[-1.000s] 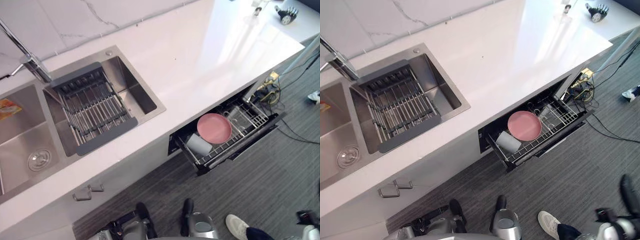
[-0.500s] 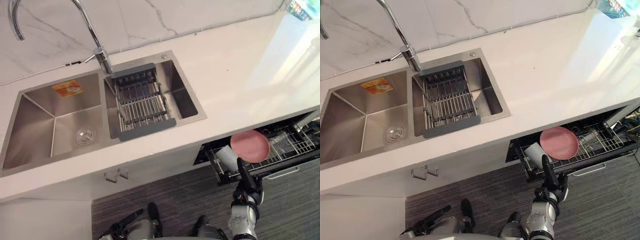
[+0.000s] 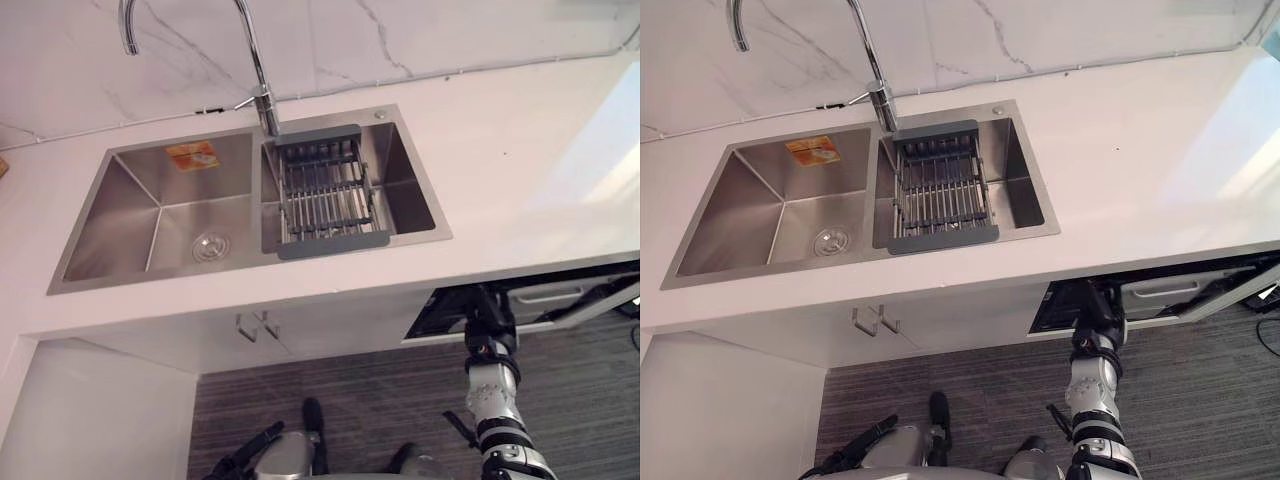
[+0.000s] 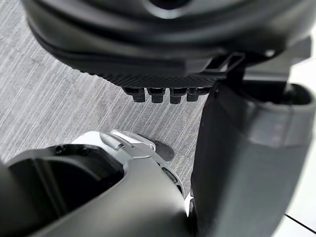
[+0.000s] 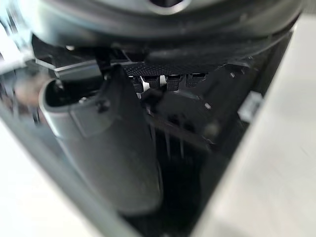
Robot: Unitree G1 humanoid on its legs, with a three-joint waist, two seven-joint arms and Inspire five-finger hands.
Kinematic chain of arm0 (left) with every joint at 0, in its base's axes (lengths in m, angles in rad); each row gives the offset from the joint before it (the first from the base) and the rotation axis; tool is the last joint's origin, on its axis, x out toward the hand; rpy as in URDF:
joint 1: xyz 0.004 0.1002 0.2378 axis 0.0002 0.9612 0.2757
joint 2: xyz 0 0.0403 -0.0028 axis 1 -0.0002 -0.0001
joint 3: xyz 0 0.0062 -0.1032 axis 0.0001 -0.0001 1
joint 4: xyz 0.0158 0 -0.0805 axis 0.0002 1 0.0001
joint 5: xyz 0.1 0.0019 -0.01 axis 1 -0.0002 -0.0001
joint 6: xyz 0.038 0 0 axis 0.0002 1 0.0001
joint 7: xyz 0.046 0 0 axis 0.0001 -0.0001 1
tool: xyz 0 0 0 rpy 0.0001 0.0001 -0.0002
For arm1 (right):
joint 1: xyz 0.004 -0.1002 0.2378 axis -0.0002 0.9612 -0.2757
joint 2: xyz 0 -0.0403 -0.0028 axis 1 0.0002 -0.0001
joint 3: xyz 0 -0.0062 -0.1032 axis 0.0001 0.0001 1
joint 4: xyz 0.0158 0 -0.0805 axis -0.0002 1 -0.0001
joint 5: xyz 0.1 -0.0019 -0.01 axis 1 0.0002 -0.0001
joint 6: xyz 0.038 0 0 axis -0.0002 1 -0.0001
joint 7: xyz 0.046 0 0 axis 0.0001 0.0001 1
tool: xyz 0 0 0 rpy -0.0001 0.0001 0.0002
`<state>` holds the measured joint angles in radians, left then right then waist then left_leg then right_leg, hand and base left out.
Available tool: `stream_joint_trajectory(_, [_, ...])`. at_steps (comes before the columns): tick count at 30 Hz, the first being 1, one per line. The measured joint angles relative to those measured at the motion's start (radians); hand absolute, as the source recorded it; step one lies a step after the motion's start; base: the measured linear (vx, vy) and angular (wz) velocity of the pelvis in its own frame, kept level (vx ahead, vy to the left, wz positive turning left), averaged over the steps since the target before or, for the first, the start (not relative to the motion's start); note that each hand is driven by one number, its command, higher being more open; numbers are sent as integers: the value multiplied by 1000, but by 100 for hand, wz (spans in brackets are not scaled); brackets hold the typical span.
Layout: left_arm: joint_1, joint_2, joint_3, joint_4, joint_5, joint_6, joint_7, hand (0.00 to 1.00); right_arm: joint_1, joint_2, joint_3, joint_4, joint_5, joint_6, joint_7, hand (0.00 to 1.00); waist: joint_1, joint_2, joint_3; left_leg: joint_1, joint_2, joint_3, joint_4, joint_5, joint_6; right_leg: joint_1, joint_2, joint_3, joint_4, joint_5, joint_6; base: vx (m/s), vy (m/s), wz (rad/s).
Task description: Walk over to the sink, pick up the cup, carry it to the dishwasher, place the cup inside the dishwasher, then close the dishwasher door
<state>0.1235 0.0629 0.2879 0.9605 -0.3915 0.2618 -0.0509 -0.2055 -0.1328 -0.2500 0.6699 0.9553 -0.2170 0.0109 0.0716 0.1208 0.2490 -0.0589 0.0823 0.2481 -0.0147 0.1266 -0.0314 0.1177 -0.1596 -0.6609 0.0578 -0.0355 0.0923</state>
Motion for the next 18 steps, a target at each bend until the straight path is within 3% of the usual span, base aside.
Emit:
stream_joint_trajectory(4, [1, -8, 0, 26, -45, -41, -25, 100, 2, -40, 40, -34, -20, 31, 14, 100, -2, 41, 14, -22, 20, 10, -13, -6, 8, -29, 37, 35, -30, 4, -11, -85, -1, -6])
stream_joint_trajectory(8, [17, -12, -4, 29, -110, -47, -60, 100, 114, -102, 180, -69, -234, 105, 107, 100, -2, 37, 11, -16, 37, 11, -14, -1, 2, -25, 59, 41, -46, 3, -23, 37, -55, -5])
stream_joint_trajectory(10, [27, -13, -18, 29, -151, -37, -92, 100, 211, -101, 283, -39, -389, 145, 183, 100, -1, 26, -10, -7, 40, 9, -14, 7, -5, -13, 64, 28, -47, -8, -40, 146, -86, 10])
stream_joint_trajectory(15, [26, -4, -72, 28, -179, -27, -149, 100, 294, -20, 293, 176, -648, 196, 200, 100, -2, 2, -35, 10, 22, 12, -26, -3, 1, -12, 33, 20, 6, -65, -9, 192, -47, 6])
stream_joint_trajectory(18, [10, 37, -102, 29, -136, 3, -155, 100, 321, -24, 172, 250, -775, 200, 160, 100, -12, -53, -52, 35, -12, 24, -17, -55, 8, -36, -52, 36, 158, -121, 32, 327, 21, 8])
